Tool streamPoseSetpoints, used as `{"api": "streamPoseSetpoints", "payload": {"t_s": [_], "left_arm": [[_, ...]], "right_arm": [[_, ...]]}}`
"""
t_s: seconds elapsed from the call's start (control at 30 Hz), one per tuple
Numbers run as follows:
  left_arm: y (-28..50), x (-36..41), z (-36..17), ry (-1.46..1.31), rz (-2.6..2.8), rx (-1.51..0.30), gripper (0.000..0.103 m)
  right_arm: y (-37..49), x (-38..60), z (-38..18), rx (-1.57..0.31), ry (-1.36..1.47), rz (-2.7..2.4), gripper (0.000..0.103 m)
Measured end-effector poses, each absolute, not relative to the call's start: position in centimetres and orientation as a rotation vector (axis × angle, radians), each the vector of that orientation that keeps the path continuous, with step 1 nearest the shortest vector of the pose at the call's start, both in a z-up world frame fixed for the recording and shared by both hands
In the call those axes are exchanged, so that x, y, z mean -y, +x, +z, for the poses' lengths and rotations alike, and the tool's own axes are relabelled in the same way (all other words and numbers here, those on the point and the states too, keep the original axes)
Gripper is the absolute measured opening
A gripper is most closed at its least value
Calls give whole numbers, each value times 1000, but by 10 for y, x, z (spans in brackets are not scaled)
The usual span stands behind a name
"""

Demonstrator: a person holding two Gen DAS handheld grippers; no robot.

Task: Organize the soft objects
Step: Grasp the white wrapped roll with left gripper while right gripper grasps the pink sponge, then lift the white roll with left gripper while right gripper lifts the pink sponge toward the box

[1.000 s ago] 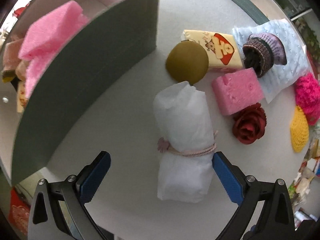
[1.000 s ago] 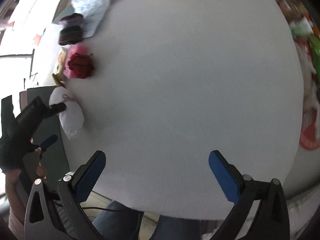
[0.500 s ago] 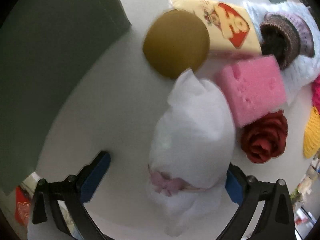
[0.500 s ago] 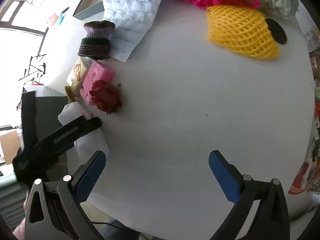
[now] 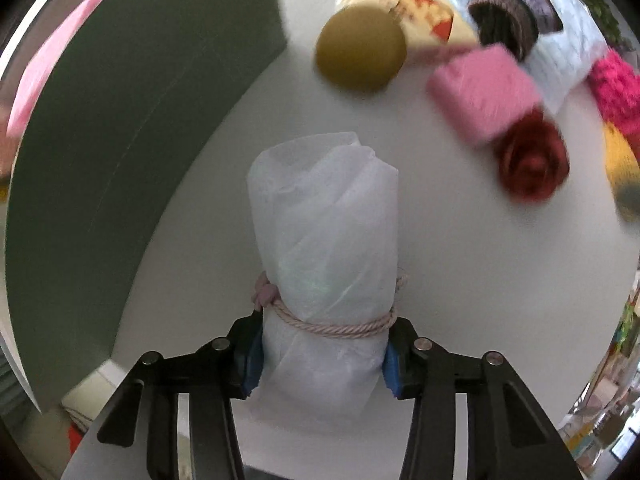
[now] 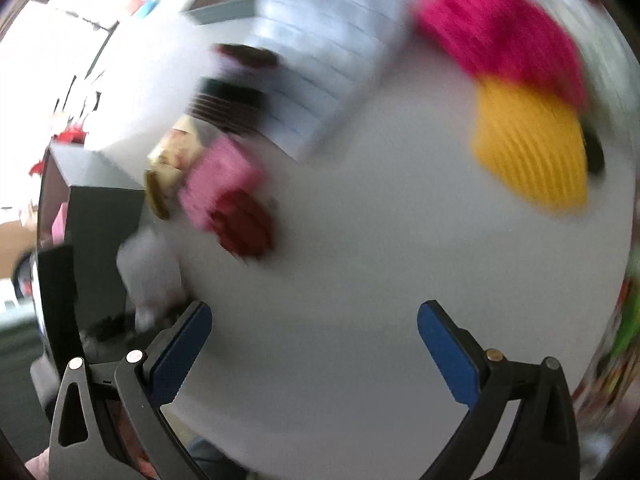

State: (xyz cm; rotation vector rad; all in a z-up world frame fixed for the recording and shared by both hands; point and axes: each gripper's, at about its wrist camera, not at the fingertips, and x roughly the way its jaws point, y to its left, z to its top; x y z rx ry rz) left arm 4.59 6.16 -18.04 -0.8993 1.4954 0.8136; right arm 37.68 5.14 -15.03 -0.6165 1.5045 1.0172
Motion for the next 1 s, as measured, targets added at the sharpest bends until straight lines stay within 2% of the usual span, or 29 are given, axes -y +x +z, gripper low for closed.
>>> {"api": "streamPoseSetpoints", "payload": {"t_s": [0.2, 0.33, 0.47, 0.5, 0.7, 1.0], "left_arm": [[20, -47, -185, -914, 834, -1484, 48], [17, -47, -187, -927, 846, -1474, 48], [22, -48, -187, -920, 838, -1476, 49], [22, -47, -187, -923, 836, -1475, 49], [24, -39, -180, -862, 800, -1484, 49], [25, -20, -133, -741, 692, -1437, 49]], "right_arm": [[326, -135, -159, -1279, -911, 1228, 103], [308, -171, -190, -1281, -1007, 1231, 103], [301, -187, -205, -1245, -1076, 1166, 74], [299, -189, -206, -1247, -1091, 1168, 73], [318, -155, -177, -1348, -904, 1155, 73], [342, -46, -122, -1457, -620, 1092, 73]]}}
